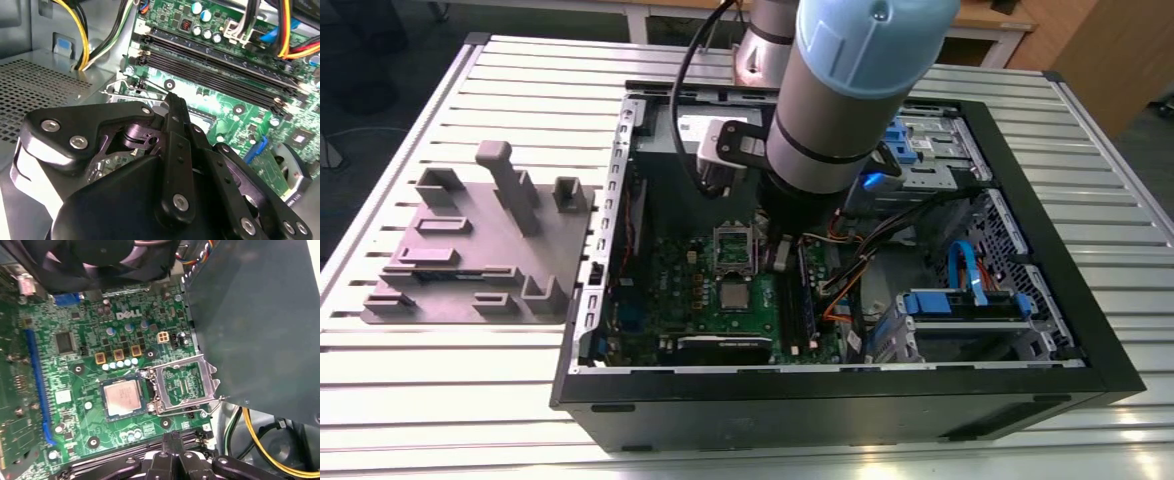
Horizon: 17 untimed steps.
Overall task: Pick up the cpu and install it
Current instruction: 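Close the cpu cover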
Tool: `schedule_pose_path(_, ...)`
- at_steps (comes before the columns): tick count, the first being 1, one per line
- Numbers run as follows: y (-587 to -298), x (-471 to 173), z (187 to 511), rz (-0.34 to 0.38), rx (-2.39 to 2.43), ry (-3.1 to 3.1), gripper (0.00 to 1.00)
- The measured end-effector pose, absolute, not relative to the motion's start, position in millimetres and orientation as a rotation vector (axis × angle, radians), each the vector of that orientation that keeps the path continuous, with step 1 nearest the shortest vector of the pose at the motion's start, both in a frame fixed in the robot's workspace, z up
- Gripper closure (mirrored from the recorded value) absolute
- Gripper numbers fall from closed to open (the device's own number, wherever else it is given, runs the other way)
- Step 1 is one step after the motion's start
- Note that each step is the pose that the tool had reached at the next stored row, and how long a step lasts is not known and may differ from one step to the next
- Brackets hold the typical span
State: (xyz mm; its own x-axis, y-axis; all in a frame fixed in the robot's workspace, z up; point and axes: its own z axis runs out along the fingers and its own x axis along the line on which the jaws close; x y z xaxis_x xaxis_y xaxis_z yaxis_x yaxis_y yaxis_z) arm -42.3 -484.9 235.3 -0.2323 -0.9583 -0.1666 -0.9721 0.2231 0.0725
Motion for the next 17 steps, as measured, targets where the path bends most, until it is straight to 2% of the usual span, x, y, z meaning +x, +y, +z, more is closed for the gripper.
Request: schedule_pose_path(17, -484.1, -42.2, 233.0, 0.264, -1.882, 2.380, 0.90)
